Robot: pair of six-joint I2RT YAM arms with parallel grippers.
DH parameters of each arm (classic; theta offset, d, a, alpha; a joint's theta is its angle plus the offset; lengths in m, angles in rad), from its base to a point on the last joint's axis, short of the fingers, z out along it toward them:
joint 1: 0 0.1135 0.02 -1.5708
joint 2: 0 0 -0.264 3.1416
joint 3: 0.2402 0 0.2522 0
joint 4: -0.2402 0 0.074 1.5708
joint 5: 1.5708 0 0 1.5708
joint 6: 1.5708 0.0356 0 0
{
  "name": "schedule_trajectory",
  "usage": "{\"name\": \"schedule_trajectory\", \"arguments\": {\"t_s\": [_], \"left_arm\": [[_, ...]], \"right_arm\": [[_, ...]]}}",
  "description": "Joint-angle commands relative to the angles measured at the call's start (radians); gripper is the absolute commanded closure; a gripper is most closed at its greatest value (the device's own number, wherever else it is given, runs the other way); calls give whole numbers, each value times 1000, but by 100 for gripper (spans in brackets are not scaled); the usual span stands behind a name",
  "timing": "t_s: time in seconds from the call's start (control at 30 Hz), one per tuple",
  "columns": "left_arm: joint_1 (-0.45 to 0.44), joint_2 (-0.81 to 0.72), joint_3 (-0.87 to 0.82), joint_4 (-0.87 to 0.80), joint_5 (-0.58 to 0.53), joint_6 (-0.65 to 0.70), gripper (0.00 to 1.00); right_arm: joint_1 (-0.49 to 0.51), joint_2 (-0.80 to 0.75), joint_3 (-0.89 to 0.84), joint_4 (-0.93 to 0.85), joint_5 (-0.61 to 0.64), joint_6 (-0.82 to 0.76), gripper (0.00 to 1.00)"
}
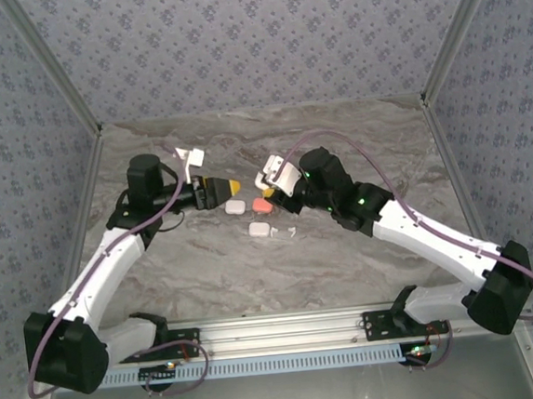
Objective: Insert the wireless bluetooth earbuds into the charging case
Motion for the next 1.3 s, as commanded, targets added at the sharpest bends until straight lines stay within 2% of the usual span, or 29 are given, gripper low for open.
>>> {"name": "schedule_trajectory", "arguments": {"t_s": [0.0, 0.2, 0.6, 0.9, 0.97, 1.07, 1.17, 1.27], "left_arm": [[-59, 34, 44, 78, -17, -6, 16], [-141, 104, 78, 144, -46, -32, 19], [-183, 132, 91, 163, -42, -14, 53], [-187, 142, 105, 158, -29, -5, 74], [-188, 139, 106, 158, -27, -2, 77], [-191, 131, 107, 161, -39, 11, 79], [-195, 109, 100, 168, -62, 39, 80], [-213, 76, 84, 170, -109, 105, 80]], "right_arm": [[8, -30, -15, 23, 8, -21, 65], [25, -31, -8, 26, 11, -27, 65], [30, -27, 5, 14, 29, -18, 65], [26, -20, 21, 6, 10, 0, 62], [18, -17, 34, -18, -2, 16, 56], [-21, -29, 48, -56, -54, 58, 37], [-86, -62, 38, -73, -173, 113, 18], [-174, -104, 1, -47, -345, 192, 8]]}}
